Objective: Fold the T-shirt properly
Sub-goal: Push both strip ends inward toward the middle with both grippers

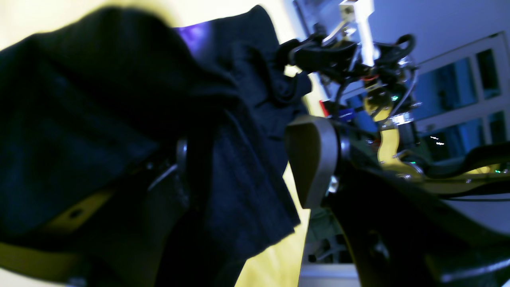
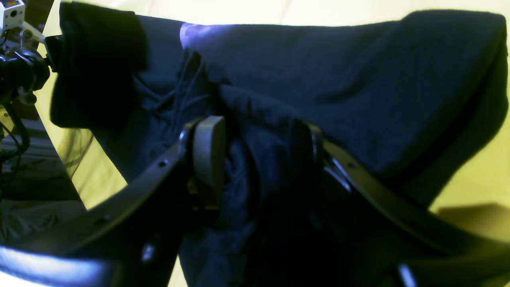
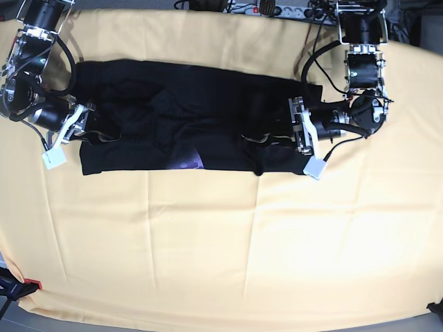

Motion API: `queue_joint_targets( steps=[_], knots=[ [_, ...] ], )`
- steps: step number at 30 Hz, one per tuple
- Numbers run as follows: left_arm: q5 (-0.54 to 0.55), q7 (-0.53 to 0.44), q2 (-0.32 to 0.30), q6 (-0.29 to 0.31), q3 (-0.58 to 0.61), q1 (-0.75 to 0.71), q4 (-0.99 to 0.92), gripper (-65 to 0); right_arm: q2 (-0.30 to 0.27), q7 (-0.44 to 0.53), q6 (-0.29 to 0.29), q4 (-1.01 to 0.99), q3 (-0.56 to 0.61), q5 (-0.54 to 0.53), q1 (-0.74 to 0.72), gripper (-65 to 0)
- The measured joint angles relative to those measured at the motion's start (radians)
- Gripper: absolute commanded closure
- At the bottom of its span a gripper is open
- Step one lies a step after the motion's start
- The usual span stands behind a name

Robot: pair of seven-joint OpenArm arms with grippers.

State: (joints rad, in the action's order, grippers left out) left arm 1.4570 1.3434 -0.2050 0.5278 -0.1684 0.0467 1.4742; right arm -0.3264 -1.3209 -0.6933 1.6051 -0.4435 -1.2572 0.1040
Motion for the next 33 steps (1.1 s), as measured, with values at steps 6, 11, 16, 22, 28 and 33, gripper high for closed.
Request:
queue_joint_targets(
  steps=[6,11,16,22,28,33],
  knots=[
    [0.002,-0.039,0.042,0.061,-0.001,0.001,0.000,-34.8,0.001,0.001,0.000,0.000,0.000,0.000,0.000,-28.9],
    [0.002,-0.014,0.036,0.061,-0.061,0.000,0.000,-22.4,-0.003,0.003,0.000,0.000,-0.001,0.000,0.000,-28.9],
    [-0.032,-0.036,-0.030,0.060,-0.192,0.000,0.000,0.0,-0.003,0.000,0.000,0.000,-0.002,-0.082,0.000,-28.9],
    [-0.265,-0.127,-0.075,0.057,-0.168,-0.065,0.000,0.0,-0.003,0.004,0.000,0.140,-0.051,-0.043,-0.014,-29.0],
    [-0.301,-0.180,-0.075,0.060,-0.155,-0.108,0.000,0.0,-0.004,0.033,0.067,0.156,-0.159,0.212,0.030,-42.1],
    [-0.298,-0.181,-0.075,0.052,-0.155,-0.108,0.000,0.0,-0.003,0.101,0.100,0.103,-0.187,0.232,0.147,-42.4]
  ],
)
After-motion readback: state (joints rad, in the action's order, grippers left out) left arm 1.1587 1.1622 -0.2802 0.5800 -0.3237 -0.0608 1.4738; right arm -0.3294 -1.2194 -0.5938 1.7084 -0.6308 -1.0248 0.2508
